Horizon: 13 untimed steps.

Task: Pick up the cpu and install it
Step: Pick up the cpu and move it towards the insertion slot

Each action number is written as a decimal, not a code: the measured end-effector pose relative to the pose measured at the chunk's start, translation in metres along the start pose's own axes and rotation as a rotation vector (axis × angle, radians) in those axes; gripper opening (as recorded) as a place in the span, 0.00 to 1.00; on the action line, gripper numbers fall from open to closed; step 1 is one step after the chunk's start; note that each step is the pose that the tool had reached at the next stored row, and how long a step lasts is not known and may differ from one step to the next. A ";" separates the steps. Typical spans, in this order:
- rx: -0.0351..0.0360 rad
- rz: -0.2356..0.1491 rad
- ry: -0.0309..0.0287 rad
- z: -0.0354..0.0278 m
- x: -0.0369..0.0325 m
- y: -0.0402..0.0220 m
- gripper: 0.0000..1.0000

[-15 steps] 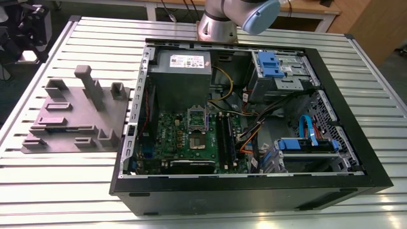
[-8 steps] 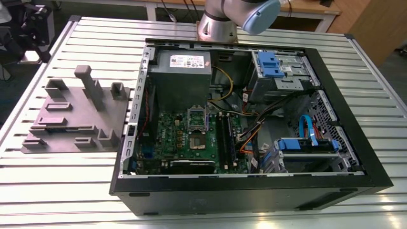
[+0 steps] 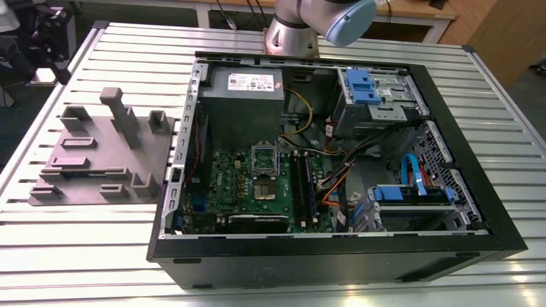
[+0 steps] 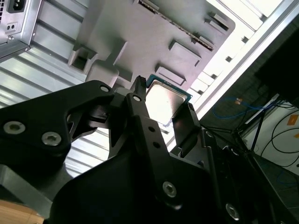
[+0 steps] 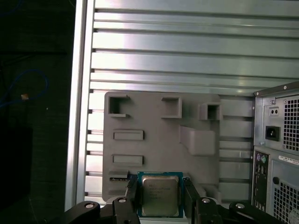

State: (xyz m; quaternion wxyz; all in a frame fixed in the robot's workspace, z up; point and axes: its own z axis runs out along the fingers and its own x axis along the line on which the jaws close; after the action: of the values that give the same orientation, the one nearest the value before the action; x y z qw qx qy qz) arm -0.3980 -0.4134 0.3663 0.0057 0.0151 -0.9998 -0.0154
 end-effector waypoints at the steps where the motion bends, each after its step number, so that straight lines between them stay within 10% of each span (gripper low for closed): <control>1: 0.0000 0.000 0.0000 0.0000 -0.0005 0.0000 0.47; 13: 0.0000 0.000 0.0000 -0.0001 -0.0066 -0.0002 0.47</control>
State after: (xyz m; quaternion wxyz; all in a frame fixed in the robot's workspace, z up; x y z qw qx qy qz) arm -0.3913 -0.4134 0.3663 0.0057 0.0151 -0.9998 -0.0155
